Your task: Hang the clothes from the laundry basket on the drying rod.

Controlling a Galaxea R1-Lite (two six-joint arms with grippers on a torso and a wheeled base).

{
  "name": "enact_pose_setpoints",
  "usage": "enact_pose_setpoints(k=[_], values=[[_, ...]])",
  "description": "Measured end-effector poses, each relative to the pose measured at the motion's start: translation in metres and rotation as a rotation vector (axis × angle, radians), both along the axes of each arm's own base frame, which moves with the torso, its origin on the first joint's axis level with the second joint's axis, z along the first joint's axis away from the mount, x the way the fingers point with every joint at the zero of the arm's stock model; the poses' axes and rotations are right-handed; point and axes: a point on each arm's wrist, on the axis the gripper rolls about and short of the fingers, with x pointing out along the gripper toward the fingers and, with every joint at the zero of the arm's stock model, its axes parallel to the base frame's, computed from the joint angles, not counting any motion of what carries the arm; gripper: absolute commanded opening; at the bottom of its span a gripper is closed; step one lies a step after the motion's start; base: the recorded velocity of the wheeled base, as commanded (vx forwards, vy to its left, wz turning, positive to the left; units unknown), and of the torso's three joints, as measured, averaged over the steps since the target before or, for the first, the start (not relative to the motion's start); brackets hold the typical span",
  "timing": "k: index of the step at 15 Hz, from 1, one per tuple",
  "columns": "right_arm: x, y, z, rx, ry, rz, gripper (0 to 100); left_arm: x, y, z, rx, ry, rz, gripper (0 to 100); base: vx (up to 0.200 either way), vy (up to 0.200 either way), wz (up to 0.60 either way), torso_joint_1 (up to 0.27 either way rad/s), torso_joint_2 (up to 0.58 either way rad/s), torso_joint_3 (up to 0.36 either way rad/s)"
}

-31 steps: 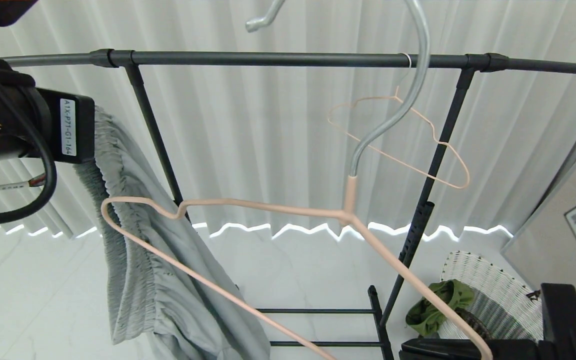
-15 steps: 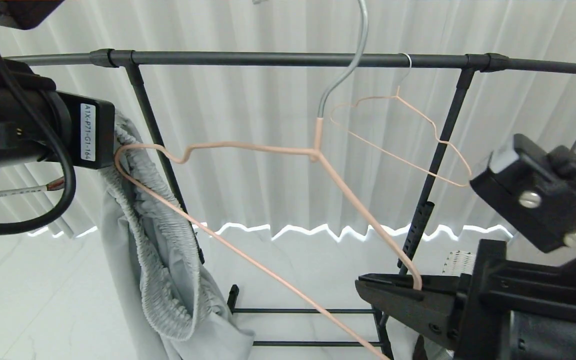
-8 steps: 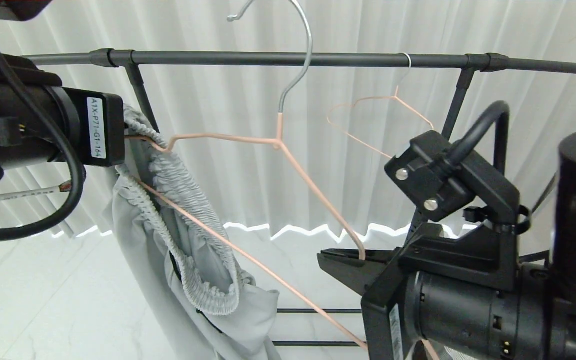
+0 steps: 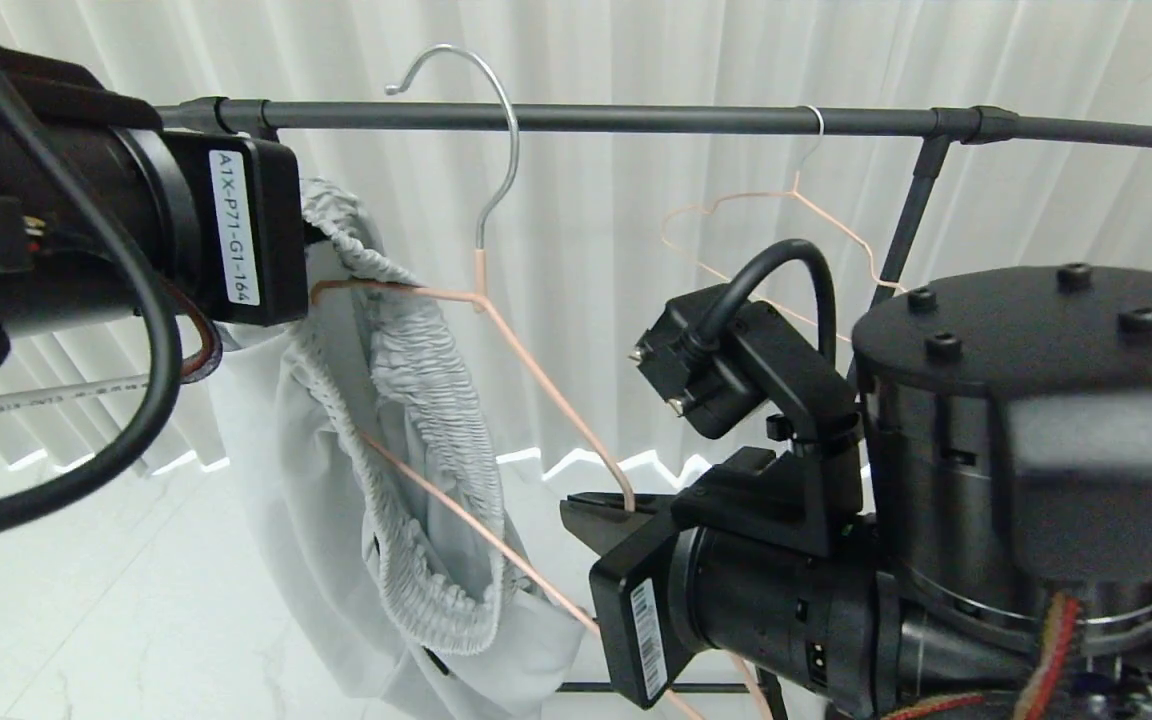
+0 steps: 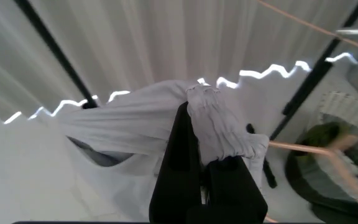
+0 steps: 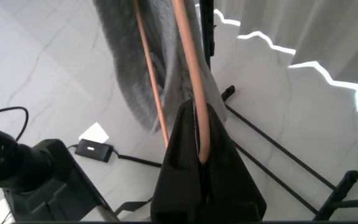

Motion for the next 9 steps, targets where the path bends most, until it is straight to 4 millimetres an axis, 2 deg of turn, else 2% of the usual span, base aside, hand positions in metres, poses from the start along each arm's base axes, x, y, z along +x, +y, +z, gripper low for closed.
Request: enact_pose_setpoints(k=[3, 6, 9], values=[[0.004, 0.008, -0.002, -0.005, 0.001, -0.003, 0, -0.011, -0.011, 0.000, -0.009, 0.002, -0.078, 0, 0.000, 0.000, 0.00, 0.000, 0.00, 0.000], [0.008, 0.007, -0.002, -0.007, -0.006, -0.017, 0, -0.018, -0.017, -0.001, -0.004, 0.006, -0.123, 0, 0.000, 0.000, 0.00, 0.000, 0.00, 0.000], [0.012, 0.007, 0.005, 0.046, -0.066, -0.070, 0, -0.019, -0.018, -0.007, 0.024, 0.014, -0.133, 0, 0.000, 0.000, 0.00, 0.000, 0.00, 0.000]])
